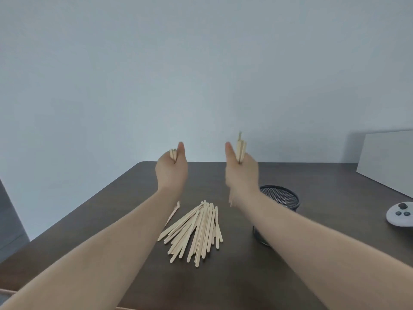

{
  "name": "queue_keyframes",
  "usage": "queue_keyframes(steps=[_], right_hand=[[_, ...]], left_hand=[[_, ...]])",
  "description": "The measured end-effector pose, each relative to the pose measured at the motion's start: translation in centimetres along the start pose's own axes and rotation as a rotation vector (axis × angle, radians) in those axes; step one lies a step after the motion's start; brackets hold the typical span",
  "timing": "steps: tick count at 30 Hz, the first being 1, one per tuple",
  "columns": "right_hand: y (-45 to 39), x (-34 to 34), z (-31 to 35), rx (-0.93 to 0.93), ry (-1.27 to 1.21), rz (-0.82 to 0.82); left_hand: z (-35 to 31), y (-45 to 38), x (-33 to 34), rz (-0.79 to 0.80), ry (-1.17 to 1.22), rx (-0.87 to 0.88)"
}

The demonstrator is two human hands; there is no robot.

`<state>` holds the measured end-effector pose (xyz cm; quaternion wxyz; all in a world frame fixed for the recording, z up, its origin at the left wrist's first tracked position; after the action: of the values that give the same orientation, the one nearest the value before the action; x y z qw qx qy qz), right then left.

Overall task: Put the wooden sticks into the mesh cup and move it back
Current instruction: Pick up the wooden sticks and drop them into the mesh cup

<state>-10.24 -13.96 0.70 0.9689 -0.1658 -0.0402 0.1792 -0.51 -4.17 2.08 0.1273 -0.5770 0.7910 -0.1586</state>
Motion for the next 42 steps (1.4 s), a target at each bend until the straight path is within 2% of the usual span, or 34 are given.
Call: queue_keyframes(steps=[7, 10, 14, 18, 24, 28, 31, 34, 38, 40, 42], right_hand=[[-4.9, -7.9, 2.5, 0.09, -0.17, 0.063], [-5.2, -9.9, 1.1, 0.143, -0.202, 0.094], [-5.1, -11.0, -0.7, 0.171, -0.195, 0.13], [-5.4, -11.0, -2.0, 0.157, -0.133, 0.133], [-5.8, -11.1, -2.3, 0.099, 0.048, 0.083], [-5.3, -11.4, -2.0, 0.115, 0.025, 0.056], [-5.4, -11.4, -1.8, 0.104, -0.026, 0.014], [-5.6, -11.5, -1.0, 0.086, 0.039, -0.027], [-5.0, -11.2, 1.4, -0.073, 0.261, -0.076], [-4.2, -10.3, 2.6, -0.182, 0.369, -0.05], [-3.2, -8.9, 3.5, -0.313, 0.426, -0.031]], left_hand=[[-7.3, 0.3, 7.3, 0.289, 0.296, -0.05], [-8.7, 2.2, 11.0, 0.401, 0.331, -0.077], [-7.4, 4.3, 14.5, 0.461, 0.317, -0.129], [-5.1, 5.1, 16.1, 0.437, 0.163, -0.127], [-3.4, 5.7, 16.1, 0.441, 0.086, -0.107], [-3.0, 5.5, 15.9, 0.406, -0.013, -0.02], [-3.1, 5.3, 15.4, 0.372, 0.003, 0.022], [-3.6, 4.6, 14.5, 0.344, 0.002, 0.072], [-4.7, 3.0, 11.7, 0.283, 0.005, 0.07], [-4.6, 1.3, 9.2, 0.258, -0.083, 0.052], [-3.6, -0.5, 6.2, 0.269, -0.267, 0.014]])
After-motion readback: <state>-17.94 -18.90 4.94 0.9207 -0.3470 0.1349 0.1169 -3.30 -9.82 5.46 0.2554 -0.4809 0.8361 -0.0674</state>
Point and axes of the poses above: each hand's wrist, its own y-axis away from the middle knuckle, its own x-axis out of the palm, z = x × y, the point moved 1 cm from there along -y, towards the middle knuckle, and after that the axes turned 4 degrees about y, right-handed, at the moved point
